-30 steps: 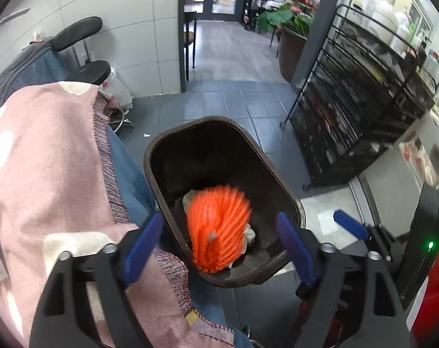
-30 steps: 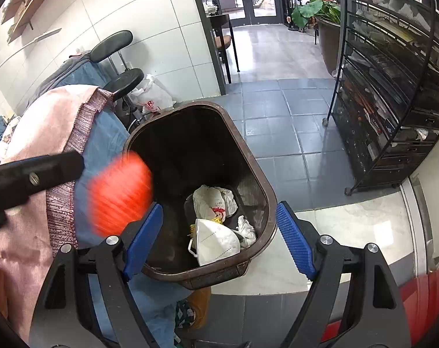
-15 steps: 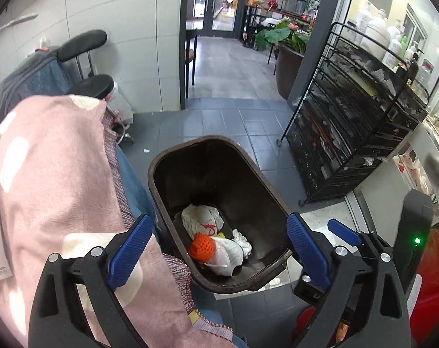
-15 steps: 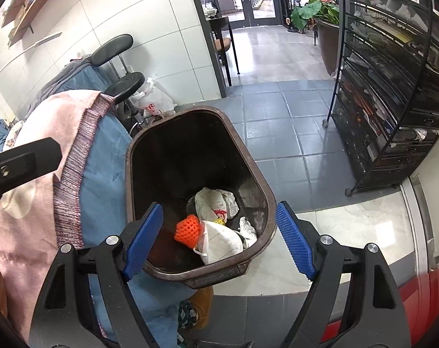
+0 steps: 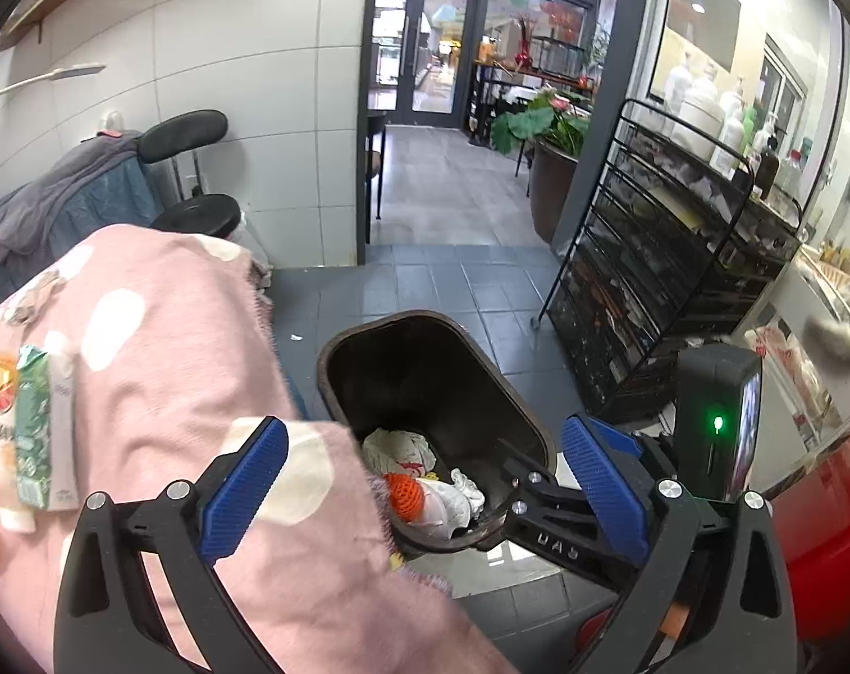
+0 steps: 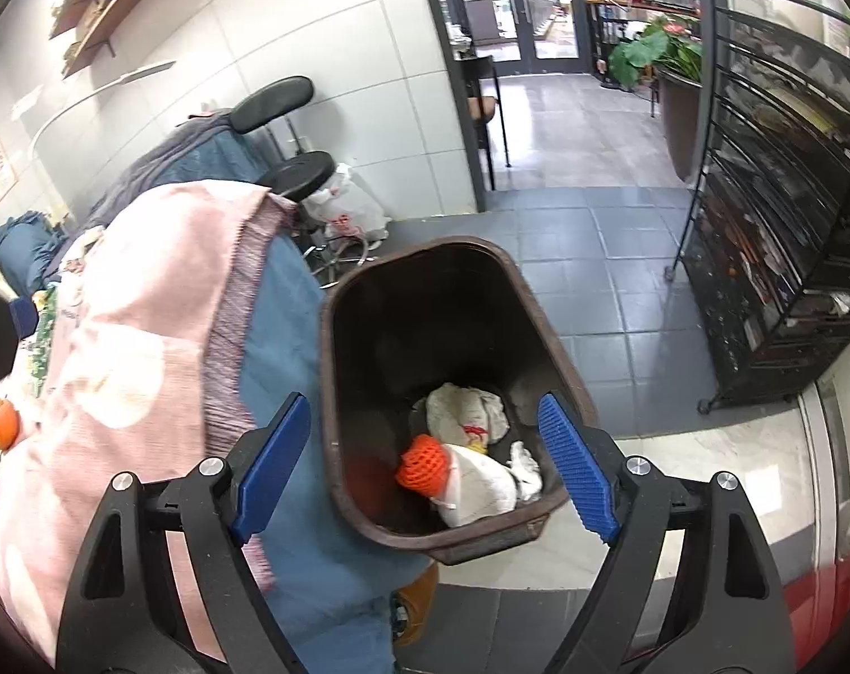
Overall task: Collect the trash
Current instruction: 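Grasp the green juice carton with the right gripper while the left grasps the white bottle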
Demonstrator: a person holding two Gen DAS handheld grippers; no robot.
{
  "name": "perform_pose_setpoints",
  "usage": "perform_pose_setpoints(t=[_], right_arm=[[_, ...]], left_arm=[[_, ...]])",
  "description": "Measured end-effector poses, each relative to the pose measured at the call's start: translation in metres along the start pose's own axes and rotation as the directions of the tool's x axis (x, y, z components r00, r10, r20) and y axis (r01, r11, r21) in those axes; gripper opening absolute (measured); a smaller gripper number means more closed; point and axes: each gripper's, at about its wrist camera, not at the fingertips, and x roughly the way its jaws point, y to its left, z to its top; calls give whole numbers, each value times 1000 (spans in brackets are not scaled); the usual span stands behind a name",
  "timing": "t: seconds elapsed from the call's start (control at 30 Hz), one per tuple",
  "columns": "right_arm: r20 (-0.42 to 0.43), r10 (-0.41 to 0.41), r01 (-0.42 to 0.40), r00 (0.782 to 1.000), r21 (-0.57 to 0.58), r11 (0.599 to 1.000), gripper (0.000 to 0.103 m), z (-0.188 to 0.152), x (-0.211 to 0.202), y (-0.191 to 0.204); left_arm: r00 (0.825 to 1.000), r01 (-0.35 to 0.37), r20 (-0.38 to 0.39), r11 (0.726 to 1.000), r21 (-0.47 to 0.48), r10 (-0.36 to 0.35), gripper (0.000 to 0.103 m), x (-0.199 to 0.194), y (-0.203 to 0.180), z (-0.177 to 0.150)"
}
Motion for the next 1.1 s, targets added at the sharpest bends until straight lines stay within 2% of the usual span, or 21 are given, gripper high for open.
perform_pose_setpoints(t=[0.23,0.37,0.6,0.73,0.83,1.0,1.1], right_arm=[[14,68,-67,998,-76,995,85,4,-8,38],[4,118,-116,993,-122,986,85,3,-9,62],[-38,231,-234,972,-224,946,86,10,-11,117],[-55,277,-281,959,-249,927,86,17,-12,149],[-82,311,-321,947,-269,908,86,16,-13,173],[-140,354,-380,925,-277,882,86,18,-8,209],[-175,363,-399,915,-268,877,86,23,2,232]], left_arm=[[997,-62,38,997,-40,63,96,-31,24,-17],[986,-152,66,987,-53,156,96,-51,42,-29],[964,-258,23,956,-142,264,96,-74,99,-57],[950,-299,27,928,-223,312,96,-95,133,-69],[924,-365,25,897,-251,382,96,-108,160,-80],[885,-450,-34,835,-316,465,91,-120,206,-92],[880,-453,-33,819,-351,473,86,-128,227,-92]])
